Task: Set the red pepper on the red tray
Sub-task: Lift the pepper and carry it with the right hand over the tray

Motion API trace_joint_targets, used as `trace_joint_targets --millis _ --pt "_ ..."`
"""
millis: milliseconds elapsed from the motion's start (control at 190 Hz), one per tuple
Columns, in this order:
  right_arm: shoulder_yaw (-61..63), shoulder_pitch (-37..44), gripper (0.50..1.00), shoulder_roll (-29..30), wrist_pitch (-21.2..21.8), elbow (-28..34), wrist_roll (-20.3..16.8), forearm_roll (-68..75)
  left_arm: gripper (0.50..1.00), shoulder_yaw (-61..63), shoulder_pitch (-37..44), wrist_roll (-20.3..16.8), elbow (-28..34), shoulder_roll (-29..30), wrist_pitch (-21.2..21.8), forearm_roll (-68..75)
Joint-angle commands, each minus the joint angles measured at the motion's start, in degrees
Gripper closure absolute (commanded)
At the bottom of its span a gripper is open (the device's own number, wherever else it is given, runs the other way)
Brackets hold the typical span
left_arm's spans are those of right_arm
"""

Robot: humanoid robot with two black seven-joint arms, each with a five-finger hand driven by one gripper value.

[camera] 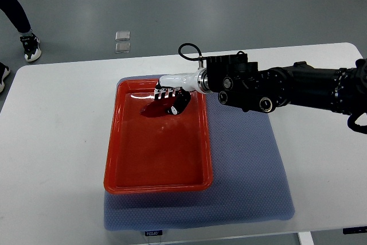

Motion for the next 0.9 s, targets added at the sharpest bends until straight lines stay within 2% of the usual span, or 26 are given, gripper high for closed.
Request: trace_joint_targets --millis 0,494,557,715,799,851,893 --pt "0.04 -0.28 0.914 0.0 0.08 0.3 0.01 0.01 0.5 0.0 0.0 0.0 0.0 0.0 0.0 0.0" --pt "-0.58 -1.95 0.914 0.0 0.08 -2.51 0.01 -1.04 0.5 0.0 0.0 0.0 0.0 0.0 0.0 0.0" --pt "-0.31 -2.3 0.914 0.0 -0.01 -2.6 0.8 -1.04 0.5 0.0 0.0 0.0 0.0 0.0 0.0 0.0" --pt "0.21 -3.44 0.899 0.0 -1.06 -2.51 5.54 -0.96 0.5 0.0 0.08 0.0 0.0 0.0 0.0 0.0" --pt "0.21 -3.44 0.893 0.0 -0.98 -2.43 6.42 -0.96 0.5 0.0 0.0 0.0 0.0 0.0 0.0 0.0" --pt "0.21 -3.62 0.881 0.0 -0.8 -2.34 6.6 -0.96 0.5 0.0 0.0 0.0 0.0 0.0 0.0 0.0" --pt "0.21 -3.8 0.846 0.0 -0.8 -2.07 7.13 -0.87 0.5 0.0 0.0 0.0 0.0 0.0 0.0 0.0"
